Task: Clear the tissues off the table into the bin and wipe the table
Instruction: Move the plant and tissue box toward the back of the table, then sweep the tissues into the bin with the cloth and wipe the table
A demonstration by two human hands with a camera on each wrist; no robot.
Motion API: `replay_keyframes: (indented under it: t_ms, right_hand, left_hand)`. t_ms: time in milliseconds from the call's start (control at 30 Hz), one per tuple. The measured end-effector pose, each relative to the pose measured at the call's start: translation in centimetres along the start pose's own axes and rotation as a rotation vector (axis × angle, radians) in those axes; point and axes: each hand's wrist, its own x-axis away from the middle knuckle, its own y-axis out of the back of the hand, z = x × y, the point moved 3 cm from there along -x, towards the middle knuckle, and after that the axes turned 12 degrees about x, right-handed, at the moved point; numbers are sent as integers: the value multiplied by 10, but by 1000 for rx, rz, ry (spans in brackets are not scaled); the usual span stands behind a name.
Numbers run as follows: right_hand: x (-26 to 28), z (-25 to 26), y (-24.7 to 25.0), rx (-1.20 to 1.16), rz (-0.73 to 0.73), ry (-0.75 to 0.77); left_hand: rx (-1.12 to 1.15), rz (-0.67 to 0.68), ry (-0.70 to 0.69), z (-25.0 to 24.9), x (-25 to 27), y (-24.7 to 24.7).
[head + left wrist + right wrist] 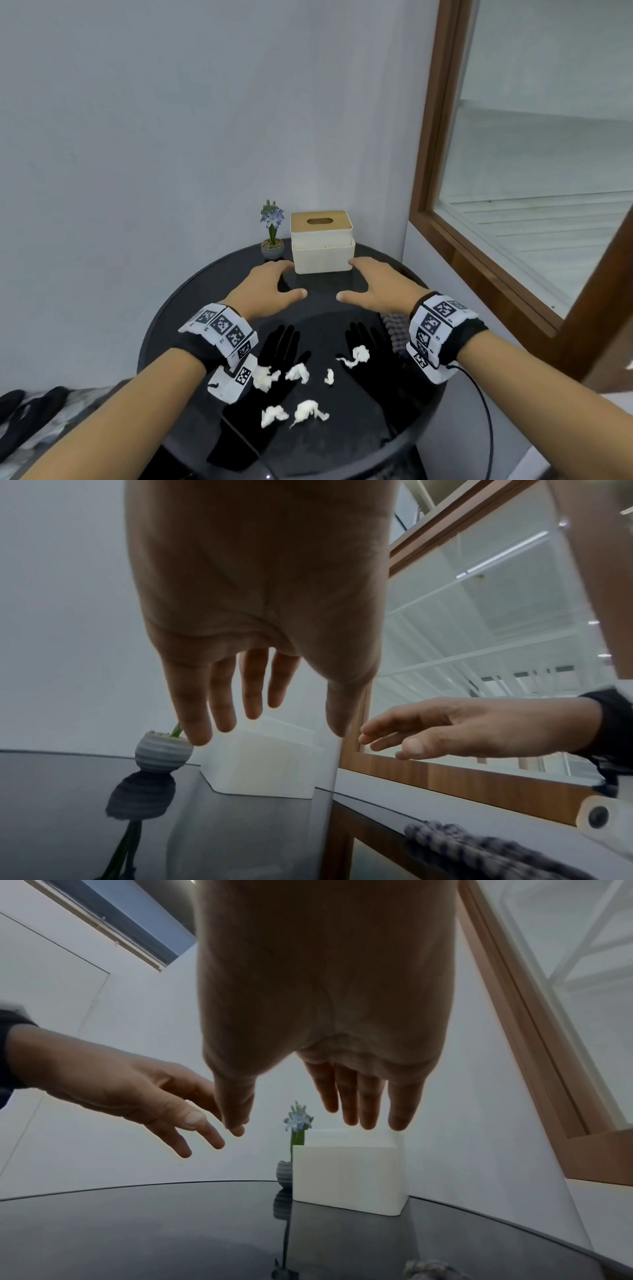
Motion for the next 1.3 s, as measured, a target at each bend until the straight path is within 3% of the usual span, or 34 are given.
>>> replay_keyframes:
  t_ms: [200, 433, 700, 867, 1133, 1300]
  right_hand:
    - [64, 27, -10, -3, -23, 69]
    - [84, 14, -24, -34, -72, 65]
    - [99, -17, -44, -46, -164, -80]
    - [92, -45, -60, 112, -203, -201]
    - [81, -53, -76, 195, -49, -230]
    - [82, -37, -72, 114, -76, -131]
  left_hand:
    - [-36, -13, 8, 2, 81, -3]
    - [2, -121, -44, 16, 130, -10]
    - [81, -269, -53, 42, 206, -35]
    - [91, -305, -10, 54, 221, -44]
    - [43, -399, 19, 60, 225, -54]
    - [24, -424, 31, 57, 224, -57]
